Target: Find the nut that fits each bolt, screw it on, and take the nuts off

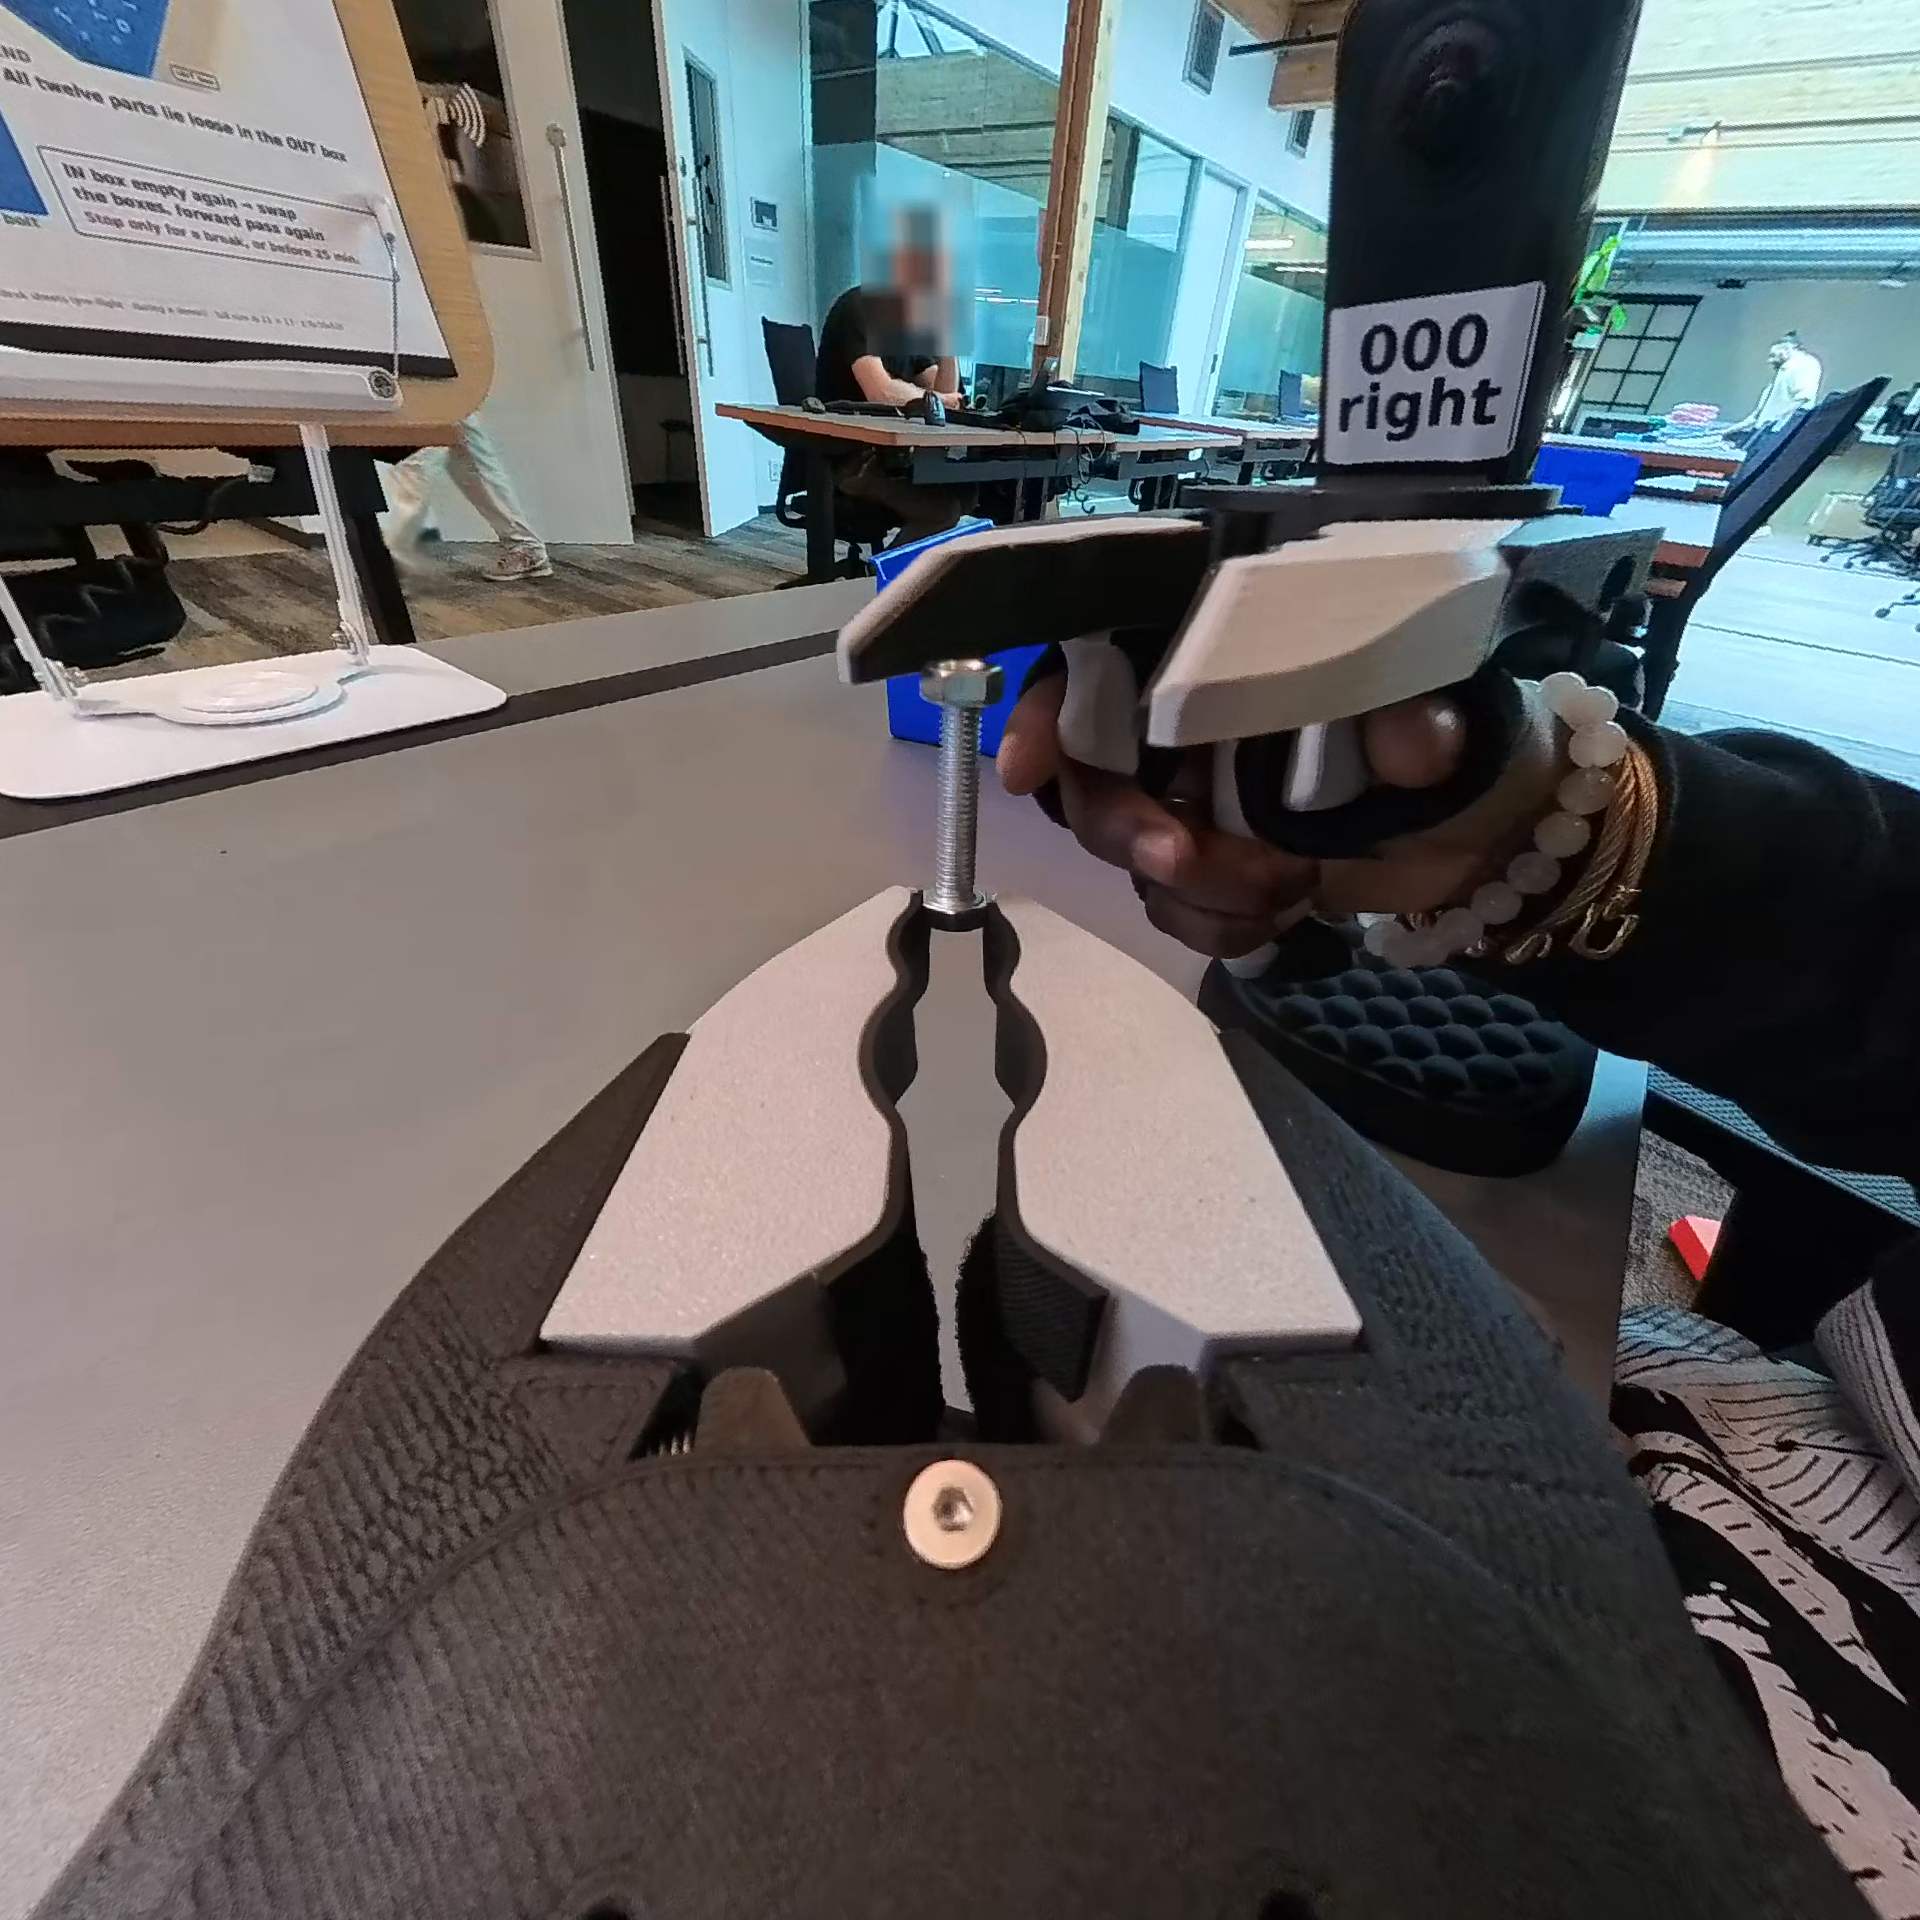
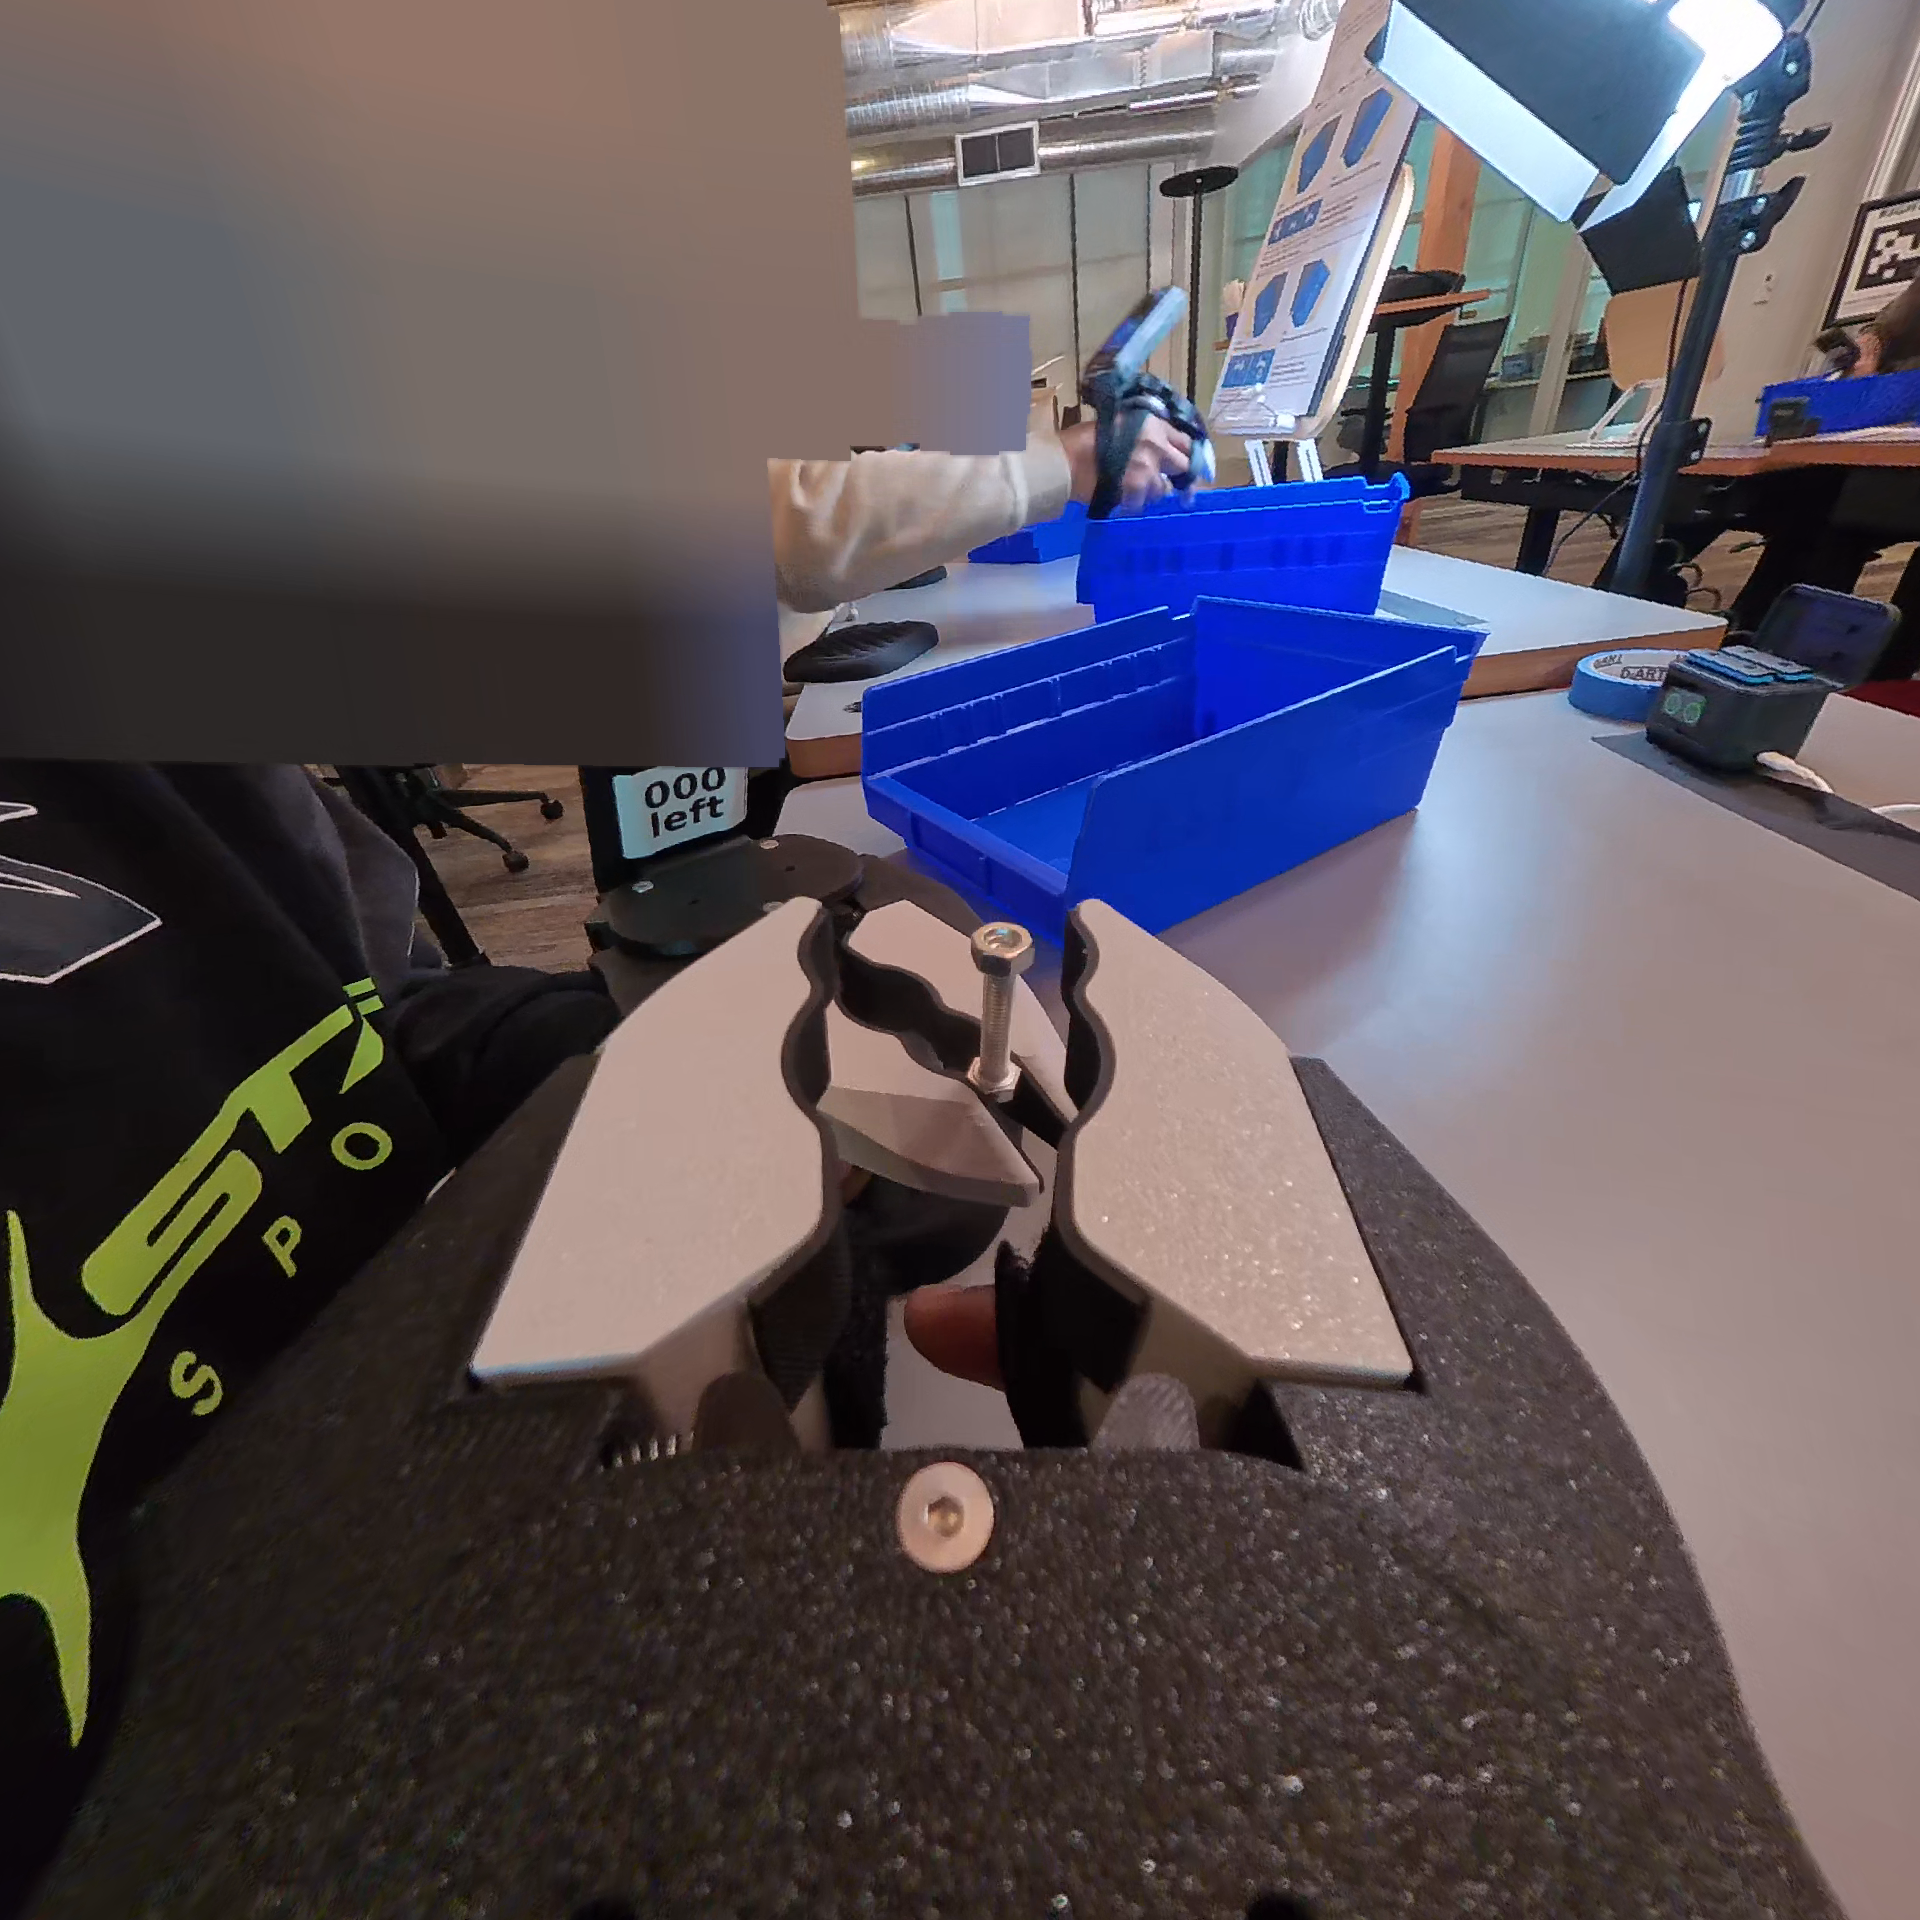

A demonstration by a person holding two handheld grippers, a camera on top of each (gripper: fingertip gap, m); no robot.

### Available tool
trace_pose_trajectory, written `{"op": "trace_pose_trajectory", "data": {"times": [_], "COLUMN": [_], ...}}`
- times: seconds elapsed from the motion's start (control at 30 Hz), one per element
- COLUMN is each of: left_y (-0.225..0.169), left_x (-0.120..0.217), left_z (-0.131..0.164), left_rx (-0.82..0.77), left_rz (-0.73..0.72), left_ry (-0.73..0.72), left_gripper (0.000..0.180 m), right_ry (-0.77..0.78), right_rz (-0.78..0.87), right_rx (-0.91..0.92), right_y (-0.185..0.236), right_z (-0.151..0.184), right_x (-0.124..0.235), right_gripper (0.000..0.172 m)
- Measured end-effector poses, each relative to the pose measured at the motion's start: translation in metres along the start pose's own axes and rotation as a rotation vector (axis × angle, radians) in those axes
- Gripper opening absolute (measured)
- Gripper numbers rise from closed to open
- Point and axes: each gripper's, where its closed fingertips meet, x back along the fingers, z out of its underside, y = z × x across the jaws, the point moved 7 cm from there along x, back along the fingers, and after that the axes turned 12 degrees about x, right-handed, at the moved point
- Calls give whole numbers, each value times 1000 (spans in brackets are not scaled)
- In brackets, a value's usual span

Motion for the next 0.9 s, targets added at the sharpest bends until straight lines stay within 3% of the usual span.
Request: {"op": "trace_pose_trajectory", "data": {"times": [0.6,0.9], "left_y": [1,0], "left_x": [0,-1], "left_z": [0,1], "left_rx": [10,7], "left_rz": [-5,9], "left_ry": [-1,13], "left_gripper": [10,10], "right_ry": [5,-3], "right_rz": [34,5], "right_rx": [3,18], "right_y": [4,4], "right_z": [2,3], "right_x": [9,-8], "right_gripper": [39,46]}}
